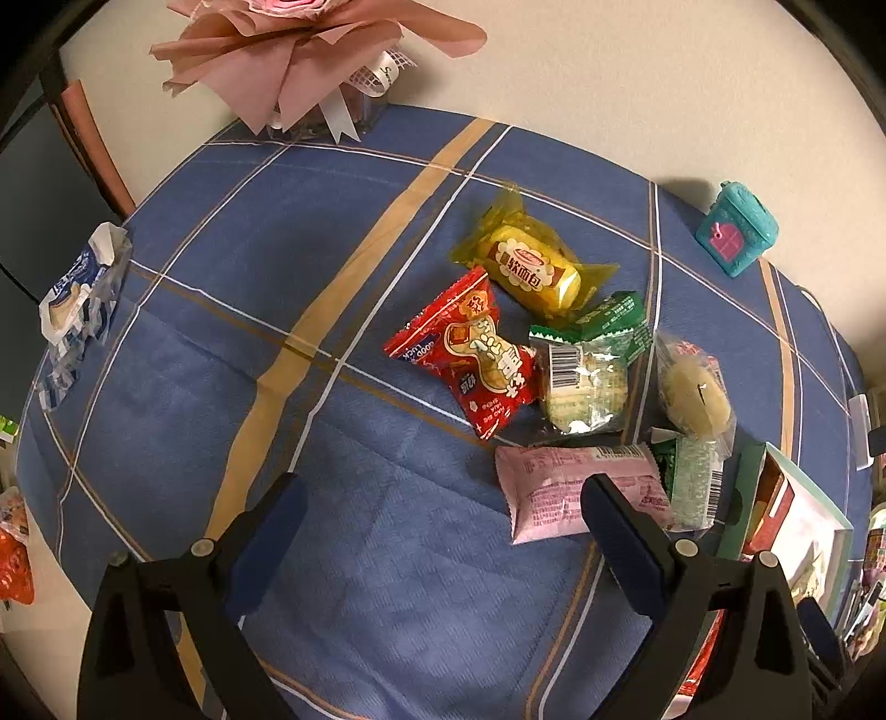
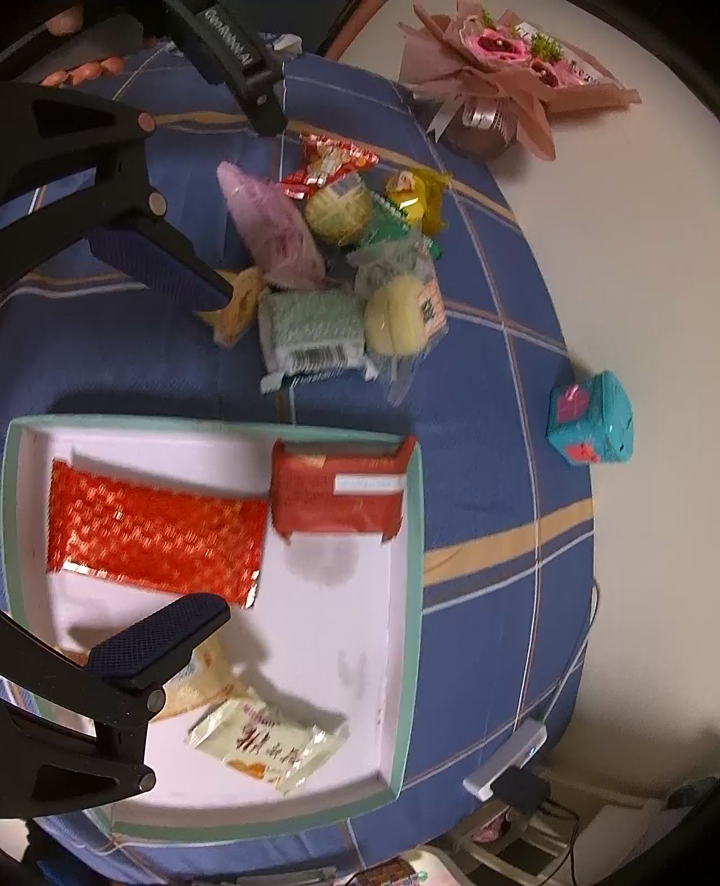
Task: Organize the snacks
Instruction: 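Withdraw both tools from the tray back over the snack pile, then lower the right tool over the yellow pudding cup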
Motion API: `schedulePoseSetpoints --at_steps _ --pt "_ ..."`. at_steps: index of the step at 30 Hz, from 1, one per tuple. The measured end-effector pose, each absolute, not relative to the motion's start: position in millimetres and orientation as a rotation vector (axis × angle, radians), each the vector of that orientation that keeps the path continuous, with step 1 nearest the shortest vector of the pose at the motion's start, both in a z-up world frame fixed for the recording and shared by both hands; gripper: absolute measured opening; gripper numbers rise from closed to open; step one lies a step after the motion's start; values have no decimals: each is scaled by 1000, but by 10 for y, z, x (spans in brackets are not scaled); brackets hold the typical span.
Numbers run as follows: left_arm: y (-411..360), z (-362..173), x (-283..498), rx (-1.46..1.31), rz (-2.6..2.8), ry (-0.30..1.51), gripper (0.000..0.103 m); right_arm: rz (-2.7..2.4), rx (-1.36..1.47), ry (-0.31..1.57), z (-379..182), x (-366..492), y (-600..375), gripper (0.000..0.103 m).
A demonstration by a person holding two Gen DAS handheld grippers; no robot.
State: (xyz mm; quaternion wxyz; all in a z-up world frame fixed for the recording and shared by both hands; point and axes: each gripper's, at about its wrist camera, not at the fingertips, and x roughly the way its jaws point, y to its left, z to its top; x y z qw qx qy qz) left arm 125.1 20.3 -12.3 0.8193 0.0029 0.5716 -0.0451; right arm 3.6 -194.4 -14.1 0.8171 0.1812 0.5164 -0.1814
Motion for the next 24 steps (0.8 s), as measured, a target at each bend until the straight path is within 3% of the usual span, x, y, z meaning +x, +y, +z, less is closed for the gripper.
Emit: schedulePoseSetpoints --at_steps 20,24 --pt "91 -468 1422 16 -173 1311 99 -203 221 1170 -456 520 -1269 103" --pt "97 -479 1440 11 -184 1308 99 -183 207 1194 -561 565 -1192 99"
